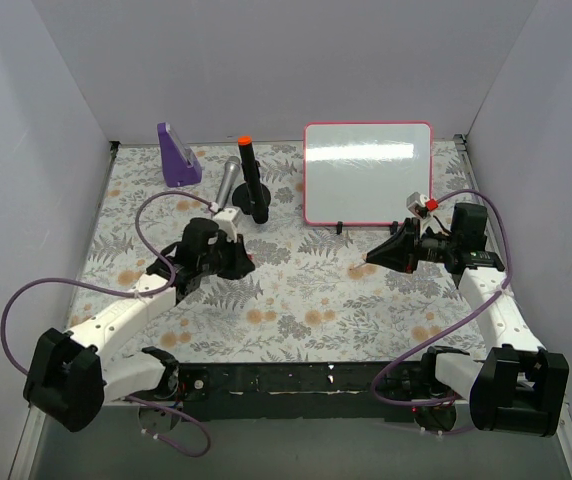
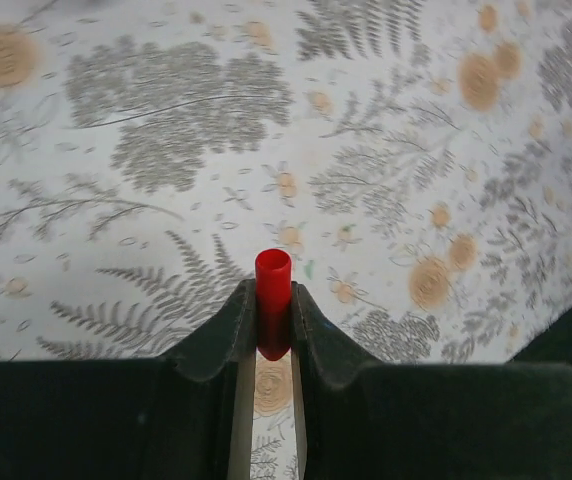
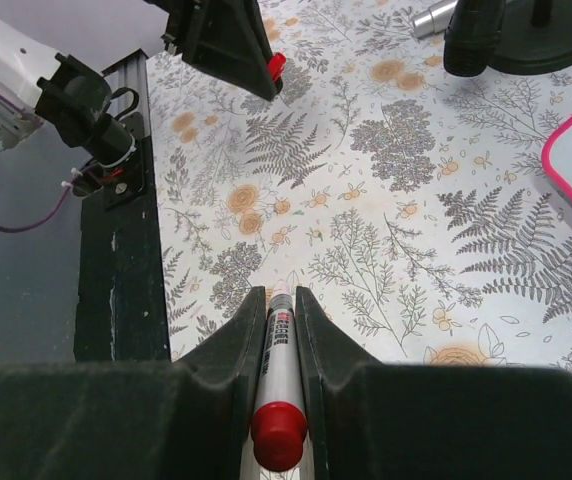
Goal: Write a sentence on the whiteboard
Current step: Place the pen cap at the center of the board.
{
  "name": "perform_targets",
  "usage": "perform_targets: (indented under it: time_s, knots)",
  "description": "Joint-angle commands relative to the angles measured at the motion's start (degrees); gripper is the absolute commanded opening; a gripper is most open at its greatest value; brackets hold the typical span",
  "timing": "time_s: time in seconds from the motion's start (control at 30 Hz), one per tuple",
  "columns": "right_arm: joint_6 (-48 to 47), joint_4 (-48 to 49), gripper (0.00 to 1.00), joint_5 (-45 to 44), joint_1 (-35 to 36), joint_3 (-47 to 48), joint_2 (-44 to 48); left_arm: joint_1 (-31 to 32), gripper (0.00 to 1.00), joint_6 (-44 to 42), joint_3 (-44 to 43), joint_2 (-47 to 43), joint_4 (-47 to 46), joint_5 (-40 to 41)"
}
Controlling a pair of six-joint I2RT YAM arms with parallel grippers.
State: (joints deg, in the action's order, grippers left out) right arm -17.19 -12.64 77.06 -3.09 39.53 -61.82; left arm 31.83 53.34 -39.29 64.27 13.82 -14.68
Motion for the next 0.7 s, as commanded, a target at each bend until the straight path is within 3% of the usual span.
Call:
perform_targets:
  time_s: [0.0,0.13,0.23,0.5,0.6,0.67]
  knots:
    - [2.25,3.06,0.01,-1.56,-0.33,-0.33,1.18,-8.44,0.0,10.46,2.81,-0.73,0.86,4.92]
    - [2.25,3.06,0.01,-2.09,-0.42,-0.59,1.44,-18.18,0.0,12.66,3.69,2.16,-2.13,1.42]
    - [2.34,3.15,0.01,-2.61,-0.42,-0.77,1.53,-21.1,0.02,12.75,2.29,7.17,-2.32,0.61]
    - [2.6,3.68,0.01,-2.18,-0.86,-1.21,1.09,-23.48,0.0,10.56,-6.67,22.21,7.61,13.25]
    - [2.78,3.86,0.01,-2.26,-1.04,-1.21,0.91,-23.75,0.05,10.03,-8.43,23.53,8.5,14.58]
    - [2.86,3.86,0.01,-2.17,-1.21,-1.21,1.09,-23.75,0.15,9.41,-9.05,24.14,9.37,16.08]
